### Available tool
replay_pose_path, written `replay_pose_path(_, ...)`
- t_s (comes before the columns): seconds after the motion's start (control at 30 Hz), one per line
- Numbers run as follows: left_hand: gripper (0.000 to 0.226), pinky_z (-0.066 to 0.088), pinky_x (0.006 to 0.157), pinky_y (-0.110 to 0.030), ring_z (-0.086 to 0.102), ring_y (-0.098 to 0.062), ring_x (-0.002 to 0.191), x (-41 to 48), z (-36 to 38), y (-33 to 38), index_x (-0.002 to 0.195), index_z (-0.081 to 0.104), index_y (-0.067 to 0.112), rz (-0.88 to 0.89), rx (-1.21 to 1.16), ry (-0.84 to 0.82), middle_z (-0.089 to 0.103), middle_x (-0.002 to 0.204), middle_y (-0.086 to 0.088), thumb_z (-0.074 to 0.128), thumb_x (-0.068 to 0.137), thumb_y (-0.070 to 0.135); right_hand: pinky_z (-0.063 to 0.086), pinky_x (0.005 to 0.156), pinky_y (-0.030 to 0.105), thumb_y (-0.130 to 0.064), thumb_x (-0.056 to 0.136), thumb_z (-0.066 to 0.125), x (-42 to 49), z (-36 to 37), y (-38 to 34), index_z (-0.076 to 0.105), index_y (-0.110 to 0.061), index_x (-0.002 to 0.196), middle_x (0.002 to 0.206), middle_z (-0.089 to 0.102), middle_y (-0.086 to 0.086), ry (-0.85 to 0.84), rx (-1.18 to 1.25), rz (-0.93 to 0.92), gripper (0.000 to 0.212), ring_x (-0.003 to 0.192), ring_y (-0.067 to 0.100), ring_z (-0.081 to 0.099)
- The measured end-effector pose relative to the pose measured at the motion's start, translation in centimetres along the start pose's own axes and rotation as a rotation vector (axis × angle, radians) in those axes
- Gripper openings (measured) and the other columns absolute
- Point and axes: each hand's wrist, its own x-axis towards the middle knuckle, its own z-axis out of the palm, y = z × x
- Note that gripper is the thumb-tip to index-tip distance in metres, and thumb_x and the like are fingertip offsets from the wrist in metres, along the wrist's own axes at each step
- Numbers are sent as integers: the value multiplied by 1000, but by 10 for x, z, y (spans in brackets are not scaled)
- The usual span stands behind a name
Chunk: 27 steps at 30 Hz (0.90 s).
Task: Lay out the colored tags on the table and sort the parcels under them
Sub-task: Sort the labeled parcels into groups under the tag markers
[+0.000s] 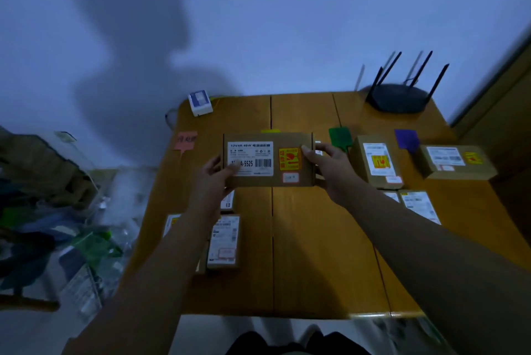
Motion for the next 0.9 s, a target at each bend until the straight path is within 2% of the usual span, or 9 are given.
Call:
replay_pose_path(0.1, 51, 61, 82, -37, 73, -25, 110, -2, -1, -2, 136, 63, 20, -17, 11, -3, 78, 116, -2, 78, 88, 26, 59, 85, 51, -26, 94, 75, 0, -2, -2, 64, -15, 129, 121, 73, 12, -13, -33, 57, 38, 115, 32, 69)
replay_pose_path(0.17, 48, 59, 82, -40, 71, -27, 112, -4, -1, -5, 138, 61, 19, -43, 21, 10, 78, 115, -5, 74, 92, 26, 57, 90, 54, -24, 95, 75, 1, -6, -2, 63, -14, 131, 124, 72, 13, -20, -36, 89, 39, 116, 32, 67)
replay_pose_path(0.27, 46, 58, 84, -43, 69, -28, 112, -7, 2, -11, 140, 58, 17, -60, 44, 32, 75, 120, -8, 70, 96, 23, 56, 88, 53, -19, 96, 73, 3, -10, 0, 62, -15, 128, 122, 72, 12, -37, -45, 129, 34, 115, 32, 68)
replay_pose_path(0.4, 39, 55, 73, -39, 69, -27, 105, -8, 4, -17, 139, 59, 15, -76, 59, 38, 74, 117, -7, 63, 101, 22, 53, 100, 59, -17, 96, 72, 3, -12, 7, 60, -16, 129, 120, 72, 11, -56, -59, 144, 36, 115, 30, 68)
replay_pose_path(0.5, 39, 54, 72, -38, 69, -26, 105, -8, 5, -18, 141, 55, 17, -81, 59, 42, 73, 115, -6, 60, 103, 22, 52, 101, 60, -18, 96, 72, 4, -14, 10, 59, -15, 132, 121, 73, 11, -59, -61, 144, 38, 115, 30, 68)
replay_pose_path(0.57, 43, 54, 75, -39, 67, -28, 109, -7, 7, -18, 146, 52, 17, -84, 69, 43, 72, 118, -7, 57, 104, 24, 54, 98, 58, -20, 96, 72, 5, -16, 12, 59, -14, 134, 121, 73, 11, -55, -67, 137, 40, 116, 30, 68)
replay_pose_path(0.73, 41, 57, 79, -41, 64, -31, 118, -4, 17, -18, 146, 53, 16, -96, 83, 65, 68, 127, -11, 54, 106, 26, 55, 70, 36, -28, 97, 70, 6, -23, 14, 58, -13, 138, 119, 72, 7, -40, -95, 91, 45, 106, 20, 69)
replay_pose_path(0.9, 38, 57, 79, -40, 66, -28, 113, 2, 32, -23, 141, 59, 16, -94, 99, 66, 71, 121, -7, 55, 105, 28, 55, 67, 32, -32, 97, 70, 12, -36, 12, 58, -11, 139, 118, 73, 6, 1, -119, 90, 48, 101, 17, 70)
